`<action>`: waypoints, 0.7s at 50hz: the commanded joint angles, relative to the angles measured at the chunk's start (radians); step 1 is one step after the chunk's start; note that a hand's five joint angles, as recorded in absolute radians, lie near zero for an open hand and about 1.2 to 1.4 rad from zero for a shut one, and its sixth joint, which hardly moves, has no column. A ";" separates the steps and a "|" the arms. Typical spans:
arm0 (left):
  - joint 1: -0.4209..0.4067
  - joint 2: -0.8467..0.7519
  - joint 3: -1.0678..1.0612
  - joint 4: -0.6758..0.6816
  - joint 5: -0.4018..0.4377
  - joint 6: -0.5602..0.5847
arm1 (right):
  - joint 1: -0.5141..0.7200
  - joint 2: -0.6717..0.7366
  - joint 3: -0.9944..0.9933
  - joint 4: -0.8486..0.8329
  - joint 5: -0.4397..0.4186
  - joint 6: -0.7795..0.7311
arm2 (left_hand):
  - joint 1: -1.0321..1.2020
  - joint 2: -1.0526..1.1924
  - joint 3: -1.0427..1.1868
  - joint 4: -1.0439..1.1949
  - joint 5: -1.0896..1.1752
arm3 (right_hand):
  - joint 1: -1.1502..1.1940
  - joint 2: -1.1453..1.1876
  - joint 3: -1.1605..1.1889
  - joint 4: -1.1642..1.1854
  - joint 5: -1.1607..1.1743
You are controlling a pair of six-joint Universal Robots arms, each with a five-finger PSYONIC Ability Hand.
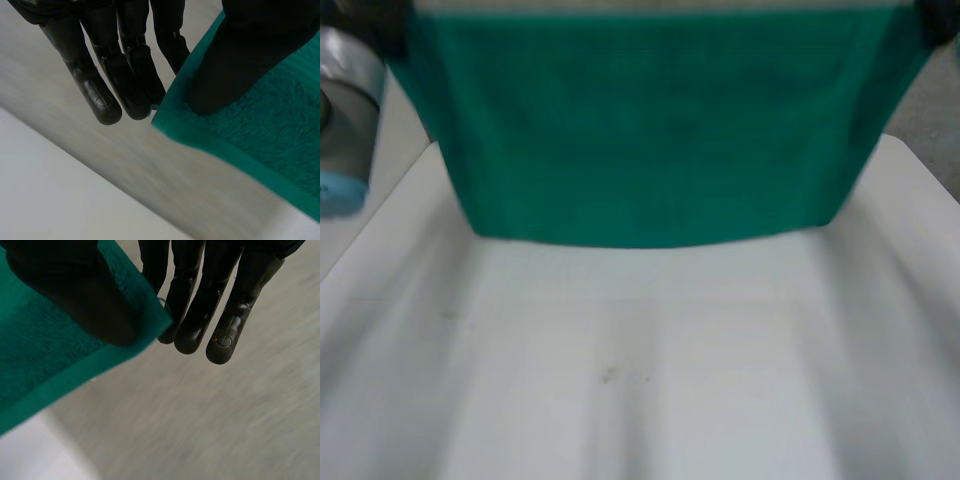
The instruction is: Fold the towel.
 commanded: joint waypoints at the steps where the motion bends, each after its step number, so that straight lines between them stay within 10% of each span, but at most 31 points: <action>1: 0.000 0.066 -0.045 0.098 0.009 -0.085 | -0.007 -0.145 0.189 -0.101 -0.105 0.076 | 0.262 0.202 0.206 0.202 0.254 | 0.419 0.221 0.211 0.204 0.225; 26: 0.008 -0.108 -0.653 0.091 0.050 -0.111 | -0.014 0.127 0.603 0.006 -0.102 -0.136 | 0.262 0.202 0.206 0.202 0.254 | 0.419 0.221 0.211 0.204 0.225; 35: 0.092 0.231 -0.825 -0.346 0.037 0.103 | -0.115 -0.144 0.726 0.452 -0.099 -0.350 | 0.262 0.202 0.206 0.202 0.254 | 0.419 0.221 0.211 0.204 0.225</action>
